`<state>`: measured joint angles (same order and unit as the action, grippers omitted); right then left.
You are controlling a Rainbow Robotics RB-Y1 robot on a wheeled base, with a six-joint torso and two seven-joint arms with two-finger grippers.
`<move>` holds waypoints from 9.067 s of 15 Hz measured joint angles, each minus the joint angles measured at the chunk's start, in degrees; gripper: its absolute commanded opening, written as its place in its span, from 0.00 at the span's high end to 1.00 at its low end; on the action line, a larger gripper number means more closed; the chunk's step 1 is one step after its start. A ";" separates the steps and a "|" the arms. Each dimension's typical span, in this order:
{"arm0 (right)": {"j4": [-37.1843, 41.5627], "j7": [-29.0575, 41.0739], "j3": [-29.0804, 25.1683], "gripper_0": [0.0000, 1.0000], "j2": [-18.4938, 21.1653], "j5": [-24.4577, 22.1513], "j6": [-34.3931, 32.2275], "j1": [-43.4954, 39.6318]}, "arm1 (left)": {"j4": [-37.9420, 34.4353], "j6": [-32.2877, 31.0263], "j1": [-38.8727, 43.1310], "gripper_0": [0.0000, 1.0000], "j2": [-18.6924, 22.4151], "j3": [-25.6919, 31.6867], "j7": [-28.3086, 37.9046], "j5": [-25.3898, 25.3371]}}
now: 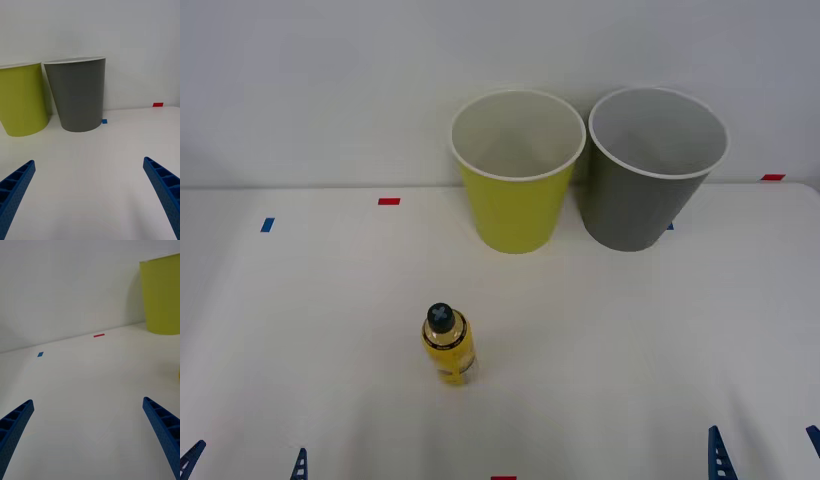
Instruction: Put cans in the gray bin and PET bottles in the light green bin.
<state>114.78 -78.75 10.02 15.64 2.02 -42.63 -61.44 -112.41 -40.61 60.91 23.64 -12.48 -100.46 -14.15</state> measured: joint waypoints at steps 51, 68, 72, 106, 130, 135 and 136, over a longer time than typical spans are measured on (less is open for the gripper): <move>0.00 0.00 0.00 0.00 0.00 0.01 0.00 0.00 | 15.65 -0.60 -55.99 0.00 27.11 -37.97 1.00 -14.85; 0.00 0.00 0.00 0.00 0.00 0.00 0.00 0.00 | 15.65 6.61 -62.25 0.00 21.16 -38.94 1.41 -15.44; 0.00 0.00 0.00 0.00 0.00 0.00 0.00 0.00 | 15.65 7.11 -62.77 0.05 20.94 -38.94 1.51 -15.64; 0.00 0.00 0.00 0.00 0.00 0.00 0.00 0.00 | -21.47 53.93 -51.81 1.00 26.56 -11.95 2.42 -15.83; 0.00 0.00 0.00 0.00 0.00 0.00 0.00 0.00 | -37.46 122.17 -79.24 1.00 4.71 40.23 -4.95 -54.13; 0.00 0.00 0.00 0.00 0.00 0.00 0.00 0.00 | -29.19 124.64 -89.04 1.00 4.82 37.61 4.14 -54.29; 0.00 0.00 0.00 0.00 0.00 0.00 0.00 0.00 | -27.59 124.65 -90.44 1.00 4.84 37.01 4.26 -54.26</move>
<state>114.78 -78.75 10.02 15.64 2.02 -42.63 -61.44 -140.00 84.05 -29.53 28.48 24.53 -96.20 -68.41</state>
